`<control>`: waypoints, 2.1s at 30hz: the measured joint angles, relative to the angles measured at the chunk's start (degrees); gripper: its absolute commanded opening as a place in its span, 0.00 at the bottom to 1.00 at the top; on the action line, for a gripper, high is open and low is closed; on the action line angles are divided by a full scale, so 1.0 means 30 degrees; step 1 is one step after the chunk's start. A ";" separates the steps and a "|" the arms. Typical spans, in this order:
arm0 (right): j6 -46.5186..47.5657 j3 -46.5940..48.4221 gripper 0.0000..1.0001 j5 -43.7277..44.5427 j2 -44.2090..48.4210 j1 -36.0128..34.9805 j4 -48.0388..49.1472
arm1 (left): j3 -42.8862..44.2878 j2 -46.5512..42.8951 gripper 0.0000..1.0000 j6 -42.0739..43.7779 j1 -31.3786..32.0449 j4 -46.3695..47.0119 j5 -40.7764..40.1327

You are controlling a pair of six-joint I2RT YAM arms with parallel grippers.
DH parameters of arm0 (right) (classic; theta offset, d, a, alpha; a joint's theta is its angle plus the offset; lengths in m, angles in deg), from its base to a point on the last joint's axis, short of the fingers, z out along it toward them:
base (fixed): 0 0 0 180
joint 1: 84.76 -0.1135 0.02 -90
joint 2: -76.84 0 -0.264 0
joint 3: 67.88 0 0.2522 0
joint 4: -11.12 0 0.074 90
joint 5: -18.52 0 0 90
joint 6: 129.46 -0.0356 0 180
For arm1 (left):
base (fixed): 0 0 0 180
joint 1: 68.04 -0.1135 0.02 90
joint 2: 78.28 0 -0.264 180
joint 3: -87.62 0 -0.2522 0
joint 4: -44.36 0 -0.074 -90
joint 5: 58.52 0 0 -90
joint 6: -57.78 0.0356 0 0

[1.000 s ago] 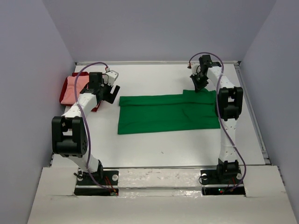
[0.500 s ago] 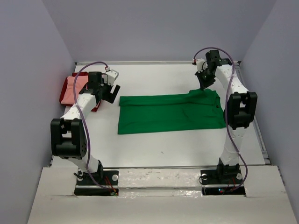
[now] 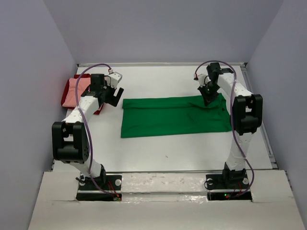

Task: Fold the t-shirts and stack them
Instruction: Fold the tshirt

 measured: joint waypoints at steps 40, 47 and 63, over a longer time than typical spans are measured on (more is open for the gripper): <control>0.0189 -0.4969 0.71 -0.0954 0.2980 -0.0867 -0.0379 | 0.0007 0.0000 0.99 0.0153 0.0000 -0.0568 0.0634; 0.0226 -0.3548 0.00 -0.1902 0.3366 -0.0889 -0.1056 | 0.0007 0.0000 0.99 0.0299 0.0000 -0.0685 0.0663; -0.0845 -0.3876 0.00 -0.0721 0.1712 -0.0889 0.1421 | -0.2572 -0.2047 0.99 0.0707 -0.0015 0.0022 0.0517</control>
